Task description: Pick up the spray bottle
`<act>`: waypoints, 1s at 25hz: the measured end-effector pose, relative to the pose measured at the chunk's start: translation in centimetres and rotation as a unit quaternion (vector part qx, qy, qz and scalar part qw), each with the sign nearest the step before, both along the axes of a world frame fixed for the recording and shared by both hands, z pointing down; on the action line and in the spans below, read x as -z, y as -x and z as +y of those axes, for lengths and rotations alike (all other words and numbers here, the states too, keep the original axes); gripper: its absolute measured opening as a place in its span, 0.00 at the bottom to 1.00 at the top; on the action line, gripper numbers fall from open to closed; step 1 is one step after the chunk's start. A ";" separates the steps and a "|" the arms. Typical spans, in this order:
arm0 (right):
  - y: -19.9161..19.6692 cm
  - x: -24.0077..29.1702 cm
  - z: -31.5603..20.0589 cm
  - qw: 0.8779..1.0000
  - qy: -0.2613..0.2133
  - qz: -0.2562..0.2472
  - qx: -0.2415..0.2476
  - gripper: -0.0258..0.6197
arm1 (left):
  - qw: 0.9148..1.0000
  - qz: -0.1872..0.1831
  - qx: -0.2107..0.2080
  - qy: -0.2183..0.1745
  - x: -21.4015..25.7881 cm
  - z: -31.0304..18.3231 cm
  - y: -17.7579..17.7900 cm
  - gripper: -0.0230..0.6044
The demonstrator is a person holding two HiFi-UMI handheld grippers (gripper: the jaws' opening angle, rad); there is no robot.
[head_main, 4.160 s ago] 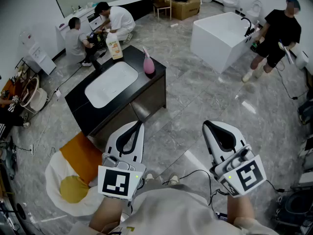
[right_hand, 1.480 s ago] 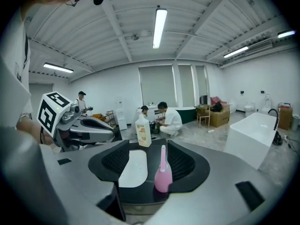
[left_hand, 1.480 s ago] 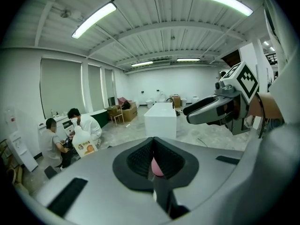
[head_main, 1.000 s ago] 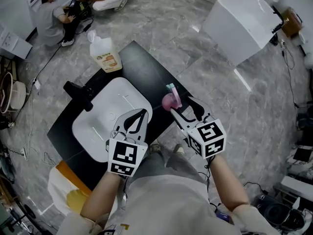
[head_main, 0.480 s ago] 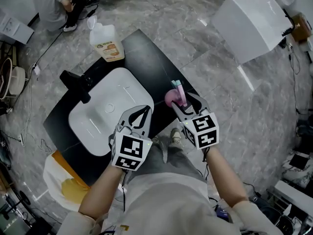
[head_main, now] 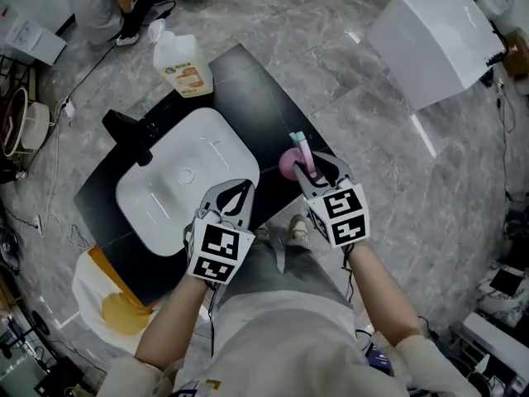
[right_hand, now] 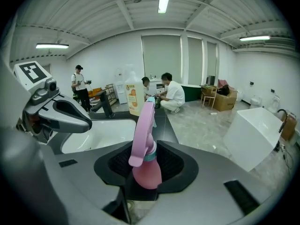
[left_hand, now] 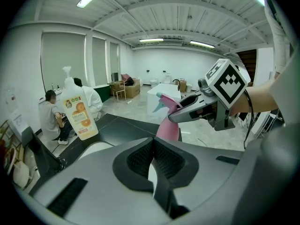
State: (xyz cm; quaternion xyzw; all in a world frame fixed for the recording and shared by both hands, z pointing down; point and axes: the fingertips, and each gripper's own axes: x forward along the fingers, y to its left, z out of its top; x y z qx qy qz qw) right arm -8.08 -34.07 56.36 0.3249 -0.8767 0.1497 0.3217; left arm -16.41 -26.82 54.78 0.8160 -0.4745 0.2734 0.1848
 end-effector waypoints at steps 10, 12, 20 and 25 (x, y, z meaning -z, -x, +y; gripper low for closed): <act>-1.3 8.3 0.1 0.998 -0.052 -0.028 0.037 0.28 | 0.999 0.009 0.011 -0.047 5.2 -1.3 -1.9 0.07; -1.7 10.9 -0.1 0.996 -0.072 -0.040 0.039 0.28 | 0.998 0.013 0.013 -0.060 6.7 -1.7 -2.1 0.07; -3.8 20.8 1.5 0.984 -0.150 -0.087 0.047 0.28 | 0.990 0.003 0.022 -0.138 15.0 -1.8 -2.3 0.07; -5.4 26.2 2.8 0.973 -0.192 -0.119 0.046 0.28 | 0.982 0.010 0.040 -0.185 19.6 -0.9 -2.3 0.07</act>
